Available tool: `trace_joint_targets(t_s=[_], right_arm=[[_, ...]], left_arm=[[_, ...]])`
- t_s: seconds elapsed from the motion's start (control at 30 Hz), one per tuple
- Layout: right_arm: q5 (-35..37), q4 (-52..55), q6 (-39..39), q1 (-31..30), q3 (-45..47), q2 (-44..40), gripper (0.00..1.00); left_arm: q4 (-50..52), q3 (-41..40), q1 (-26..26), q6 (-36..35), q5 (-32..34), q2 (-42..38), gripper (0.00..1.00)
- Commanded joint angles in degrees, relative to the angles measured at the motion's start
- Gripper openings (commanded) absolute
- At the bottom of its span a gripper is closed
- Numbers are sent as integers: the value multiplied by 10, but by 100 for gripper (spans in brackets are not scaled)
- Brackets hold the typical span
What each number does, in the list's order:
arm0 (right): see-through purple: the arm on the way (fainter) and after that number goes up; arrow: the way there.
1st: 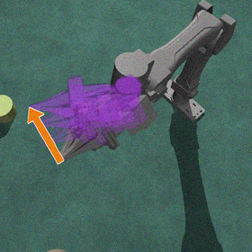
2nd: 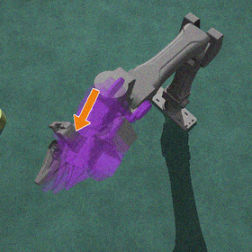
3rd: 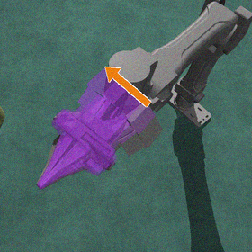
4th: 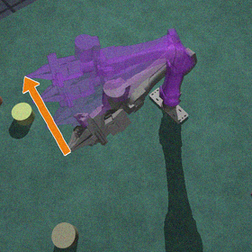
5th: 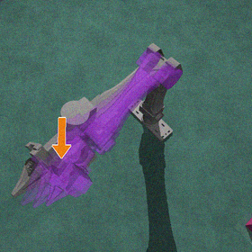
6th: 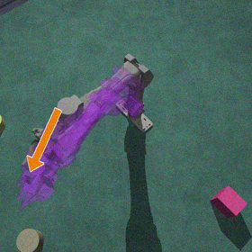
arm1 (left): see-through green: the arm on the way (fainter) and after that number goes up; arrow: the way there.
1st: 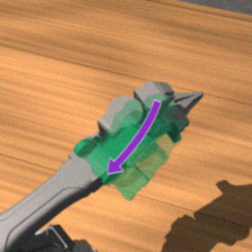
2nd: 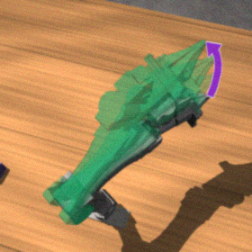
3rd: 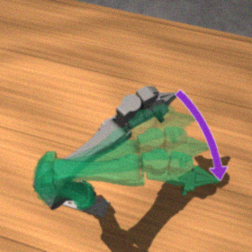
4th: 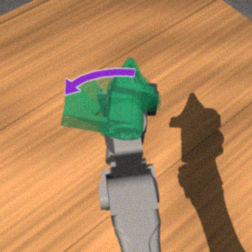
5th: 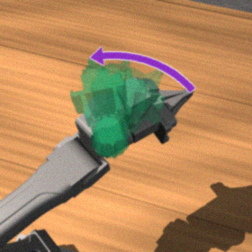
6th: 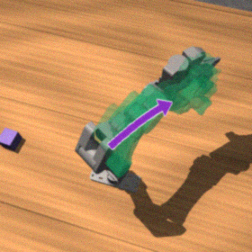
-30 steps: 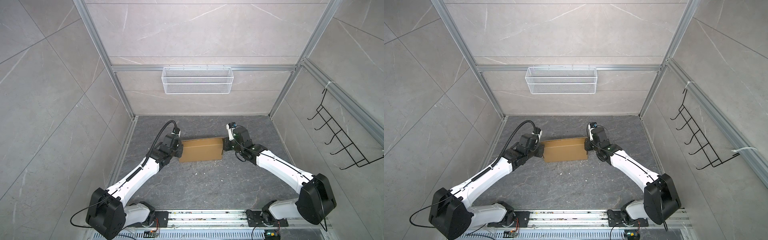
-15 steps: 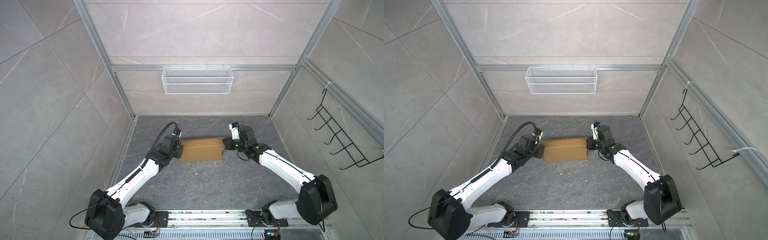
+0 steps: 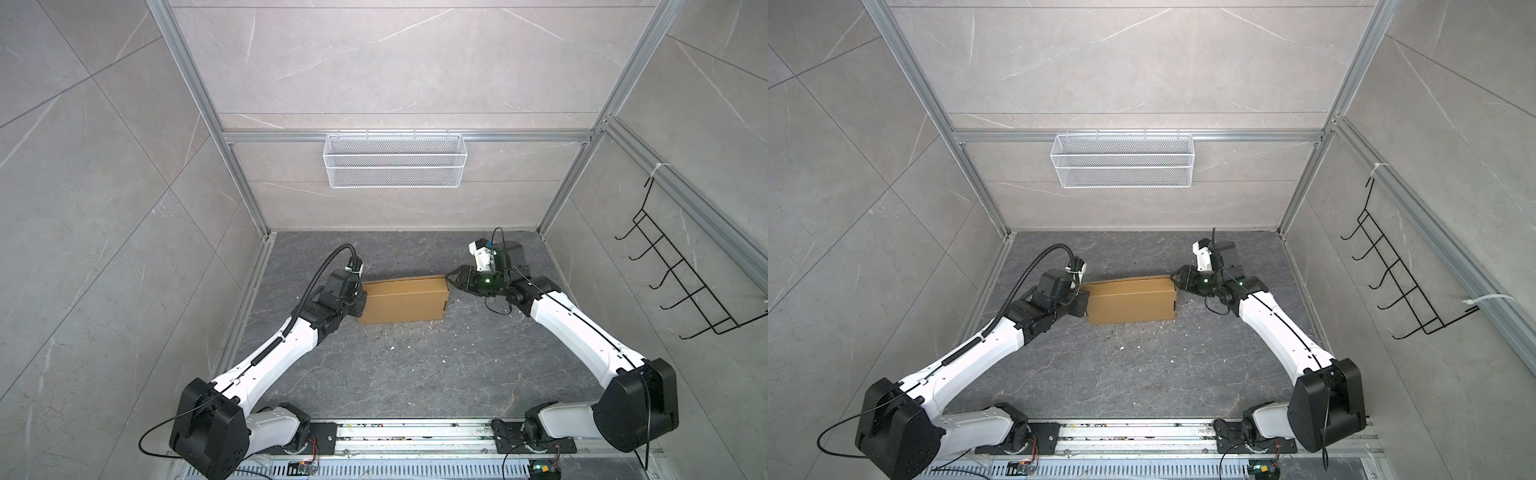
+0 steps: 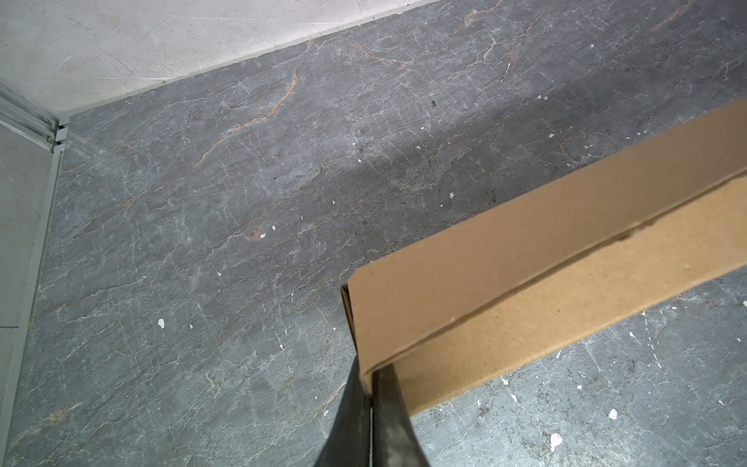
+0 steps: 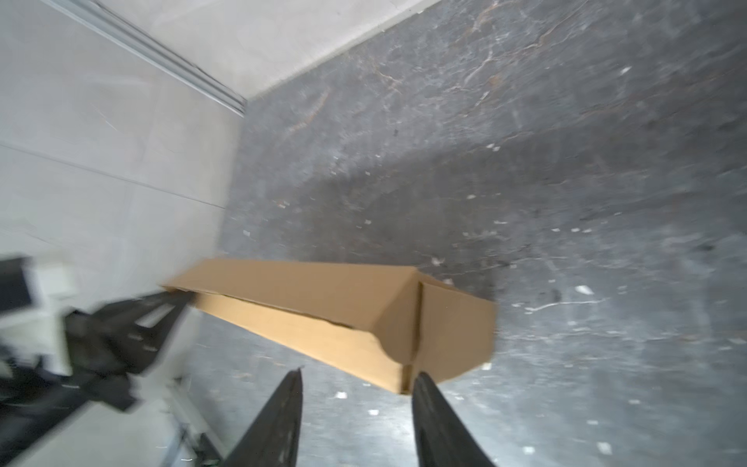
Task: Assemble paper box
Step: Fold and tuck the lid into the gap.
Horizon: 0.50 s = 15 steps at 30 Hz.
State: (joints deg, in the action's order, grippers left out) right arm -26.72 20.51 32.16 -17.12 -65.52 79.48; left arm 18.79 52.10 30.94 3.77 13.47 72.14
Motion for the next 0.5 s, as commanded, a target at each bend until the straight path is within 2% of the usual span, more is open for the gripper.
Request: trace_joint_targets(t_s=[0.0, 0.17, 0.33, 0.47], right_arm=[[-62, 49, 85, 11, -39, 29, 53], [-76, 80, 139, 15, -75, 80, 60], [-40, 137, 100, 15, -111, 99, 67], [-53, 145, 100, 15, -103, 107, 68]], left_arm=[[134, -44, 9, -28, -29, 43, 0], [134, -44, 11, -30, -29, 42, 0], [134, -45, 13, -30, -27, 41, 0], [135, -44, 14, -32, -24, 42, 0]])
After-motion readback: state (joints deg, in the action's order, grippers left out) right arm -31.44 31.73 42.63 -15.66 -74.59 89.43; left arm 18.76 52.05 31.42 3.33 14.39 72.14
